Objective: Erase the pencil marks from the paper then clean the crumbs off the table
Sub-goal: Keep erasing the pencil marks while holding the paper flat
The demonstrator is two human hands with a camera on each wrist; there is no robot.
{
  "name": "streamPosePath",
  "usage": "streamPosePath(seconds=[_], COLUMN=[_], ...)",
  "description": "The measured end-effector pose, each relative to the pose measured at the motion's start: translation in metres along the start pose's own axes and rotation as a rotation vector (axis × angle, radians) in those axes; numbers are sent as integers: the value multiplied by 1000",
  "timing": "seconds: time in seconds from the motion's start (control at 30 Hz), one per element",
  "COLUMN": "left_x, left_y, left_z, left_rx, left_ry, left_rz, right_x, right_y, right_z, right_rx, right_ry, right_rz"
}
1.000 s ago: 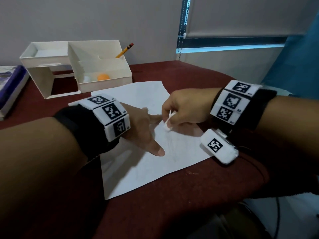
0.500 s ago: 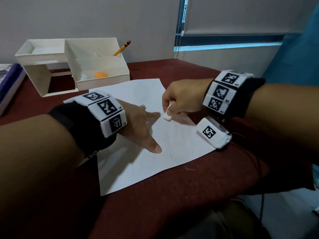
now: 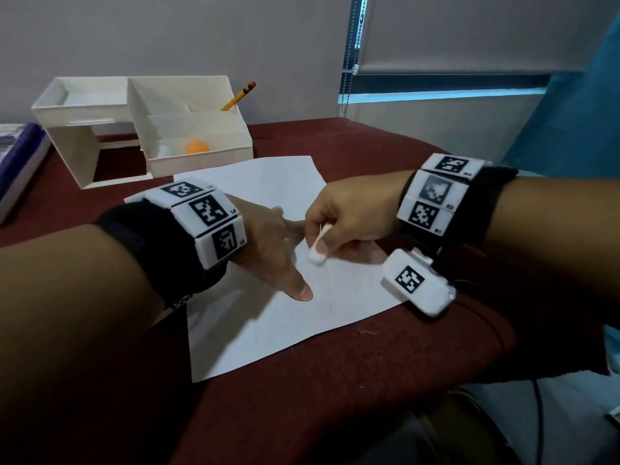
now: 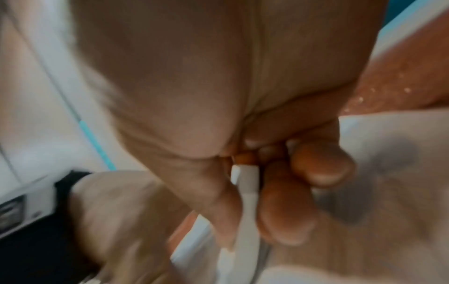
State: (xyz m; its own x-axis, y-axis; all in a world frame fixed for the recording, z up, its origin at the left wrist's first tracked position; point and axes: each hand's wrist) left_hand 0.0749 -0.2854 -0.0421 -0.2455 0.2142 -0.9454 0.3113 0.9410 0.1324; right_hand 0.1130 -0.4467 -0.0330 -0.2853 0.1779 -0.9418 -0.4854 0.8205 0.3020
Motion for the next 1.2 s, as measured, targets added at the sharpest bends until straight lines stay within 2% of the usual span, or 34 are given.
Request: streamPosePath(seconds=[0.07, 0.1, 0.23, 0.27, 0.37, 0.4, 0.53, 0.57, 0.67, 0.7, 0.9, 1.03, 1.07, 1.2], left_x=[1, 2, 1, 1, 2, 3, 2, 2, 0, 0, 4, 2, 1, 3], left_y=[2, 2, 1, 1, 2, 3, 2, 2, 0, 0, -6, -7, -7, -5], left_z=[1, 2, 0, 1, 2, 2, 1, 2, 3, 4, 7, 4, 3, 3], left_rx=[-23, -30, -4, -6, -37, -40, -26, -28, -33, -30, 52, 15, 21, 114], left_ry=[2, 0, 0, -1, 2, 5, 11, 7, -13, -25, -115, -84, -84, -69], left_rz=[11, 15, -3, -8, 3, 2, -14, -14, -9, -20, -35, -24, -29, -110], right_x=[-5, -6, 3, 4, -3, -4, 4, 5, -3, -5, 10, -2, -2, 6], right_y=[-7, -9, 1, 2, -6, -7, 0, 1, -8, -11, 9, -6, -6, 17], right_z=[6, 6, -12, -12, -1, -1, -17, -17, -6, -4, -19, -4, -5, -22], right_rx=[52, 68, -4, -29, -2, 14, -42, -59, -31, -13, -138, -1, -16, -170], right_ry=[-164, -178, 104, 79, -189, -212, 20, 5, -206, -230, -88, -247, -229, 3], right_rz=[-38, -27, 47, 13, -152, -160, -74, -100, -259, -280, -232, -377, -392, -265])
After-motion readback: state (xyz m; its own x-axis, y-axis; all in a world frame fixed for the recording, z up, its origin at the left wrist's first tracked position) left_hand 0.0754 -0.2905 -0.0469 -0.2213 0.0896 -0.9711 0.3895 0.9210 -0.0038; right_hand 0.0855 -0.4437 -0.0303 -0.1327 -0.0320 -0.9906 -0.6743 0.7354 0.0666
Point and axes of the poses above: each hand's wrist, its own z-axis towards the middle knuckle, its own x-axis out of the palm, y = z × x, and after that the axes turned 13 degrees about -y, right-handed
